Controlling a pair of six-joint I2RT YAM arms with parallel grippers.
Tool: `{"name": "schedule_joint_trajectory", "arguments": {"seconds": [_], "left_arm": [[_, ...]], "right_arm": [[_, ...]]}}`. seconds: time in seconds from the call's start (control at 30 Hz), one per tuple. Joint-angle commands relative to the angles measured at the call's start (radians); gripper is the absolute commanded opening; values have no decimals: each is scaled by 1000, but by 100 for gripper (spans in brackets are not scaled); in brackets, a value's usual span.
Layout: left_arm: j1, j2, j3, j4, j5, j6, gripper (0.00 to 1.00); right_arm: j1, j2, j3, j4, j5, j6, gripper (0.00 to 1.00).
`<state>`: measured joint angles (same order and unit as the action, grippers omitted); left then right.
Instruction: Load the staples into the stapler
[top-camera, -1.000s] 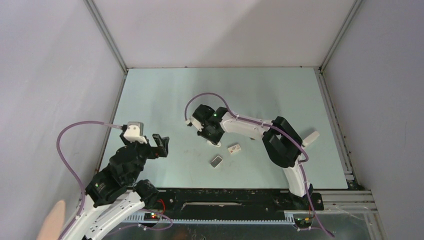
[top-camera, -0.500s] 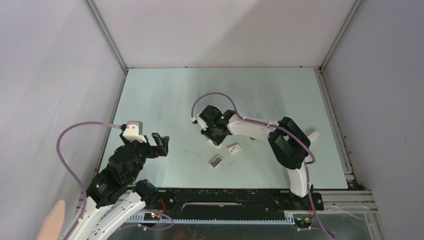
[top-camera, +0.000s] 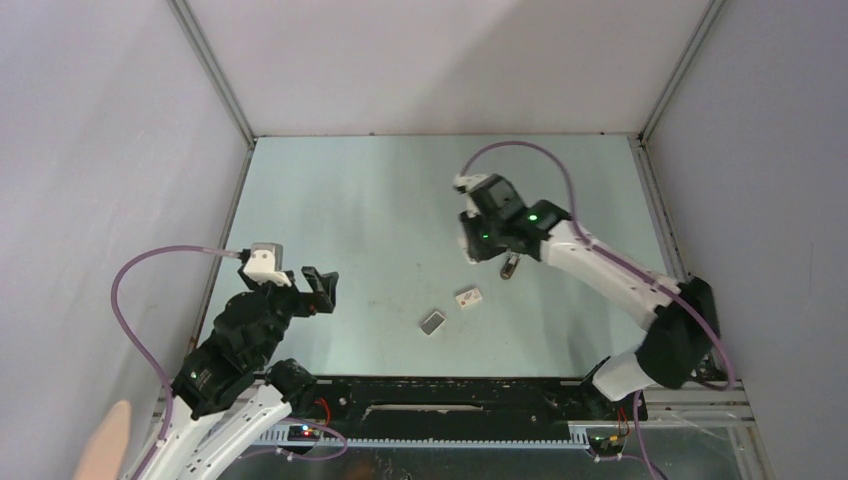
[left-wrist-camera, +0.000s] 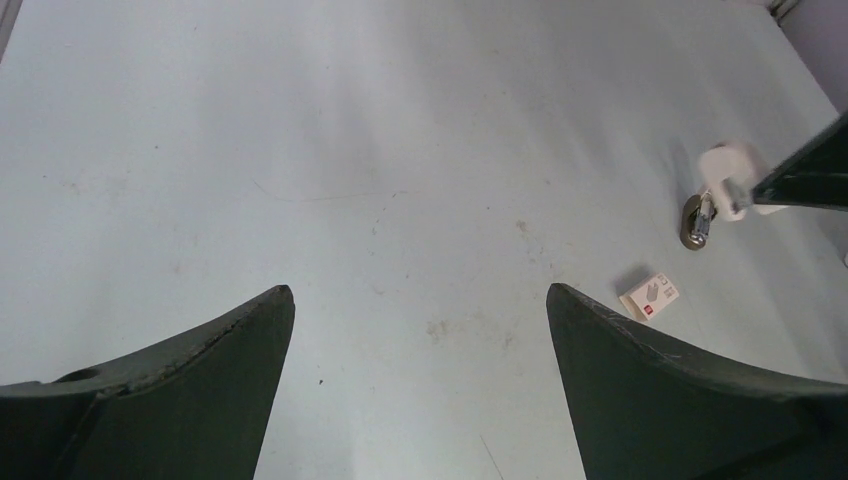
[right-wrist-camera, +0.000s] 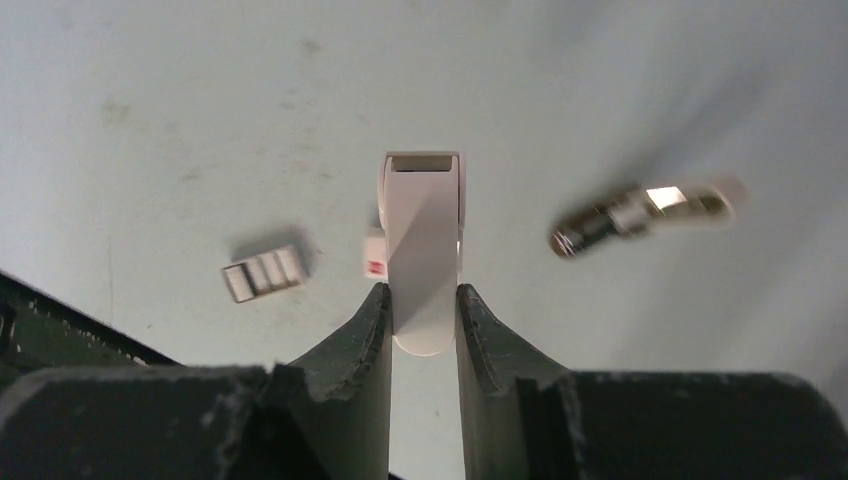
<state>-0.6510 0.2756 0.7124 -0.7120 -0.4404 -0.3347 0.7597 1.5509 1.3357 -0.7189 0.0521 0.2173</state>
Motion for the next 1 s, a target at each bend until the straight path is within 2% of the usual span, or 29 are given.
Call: {"name": "schedule_joint_trajectory", "arguments": {"seconds": [0.0,0.13,0.27,0.37,0.53,0.8,0.97], "left_arm": [[8,-26,-2,29,25,23,100],[8,-44,5,24,38,33,100],[8,-51,13,13,32,51,100],[8,-56,13,4,6,50,100],[8,-77,-7,5,-48,23,100],[21,-128,-51,41,-14,44,100],[26,-127,-51,45,-14,49,100]], "right_arm": [[-139,-165,-143,-77,74,198,1],[-307,-333,-292,-64,112,272,1],[-511,-417,-416,-14,126,305,2],[-644,-422,-470,34,117,318,2],[-798,-358,-523,131,64,324,1],[-896,-166,-515,226,68,340,2],[-912,-85,-482,236,74,353,6]]}}
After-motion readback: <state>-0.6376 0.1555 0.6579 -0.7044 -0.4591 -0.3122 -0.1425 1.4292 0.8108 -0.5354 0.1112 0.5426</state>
